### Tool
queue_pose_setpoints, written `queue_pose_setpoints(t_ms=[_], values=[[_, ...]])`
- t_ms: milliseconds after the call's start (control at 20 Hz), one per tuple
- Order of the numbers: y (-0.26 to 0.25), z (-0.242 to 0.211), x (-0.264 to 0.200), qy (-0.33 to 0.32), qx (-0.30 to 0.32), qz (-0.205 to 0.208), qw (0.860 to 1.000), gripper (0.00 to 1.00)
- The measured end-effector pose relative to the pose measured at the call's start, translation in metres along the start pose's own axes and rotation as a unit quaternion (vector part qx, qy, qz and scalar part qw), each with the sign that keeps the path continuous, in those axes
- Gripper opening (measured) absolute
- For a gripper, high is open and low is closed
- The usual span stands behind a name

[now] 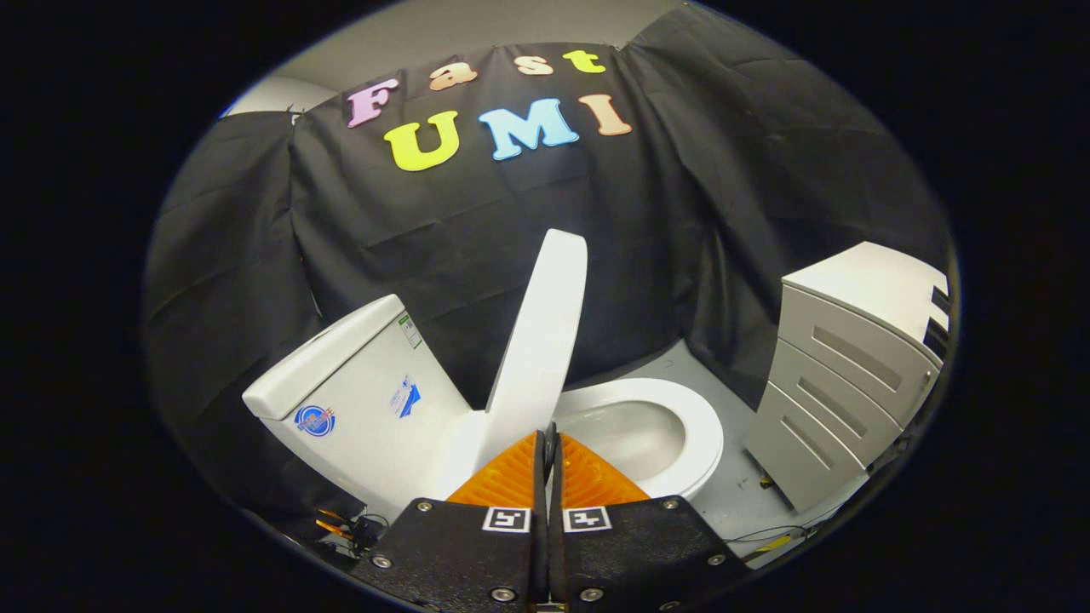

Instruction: Open the toilet lid.

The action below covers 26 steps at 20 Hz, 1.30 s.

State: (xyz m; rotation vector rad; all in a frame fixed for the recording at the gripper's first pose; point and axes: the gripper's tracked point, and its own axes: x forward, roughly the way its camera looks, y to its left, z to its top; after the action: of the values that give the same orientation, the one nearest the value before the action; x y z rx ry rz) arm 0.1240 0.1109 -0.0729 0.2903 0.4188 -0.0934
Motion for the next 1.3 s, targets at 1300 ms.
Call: queue_pose_setpoints(t_ms=[1300], values=[[0.093,0.011,-0.004,-0.028,-0.191,0.012,0.981,0.00]])
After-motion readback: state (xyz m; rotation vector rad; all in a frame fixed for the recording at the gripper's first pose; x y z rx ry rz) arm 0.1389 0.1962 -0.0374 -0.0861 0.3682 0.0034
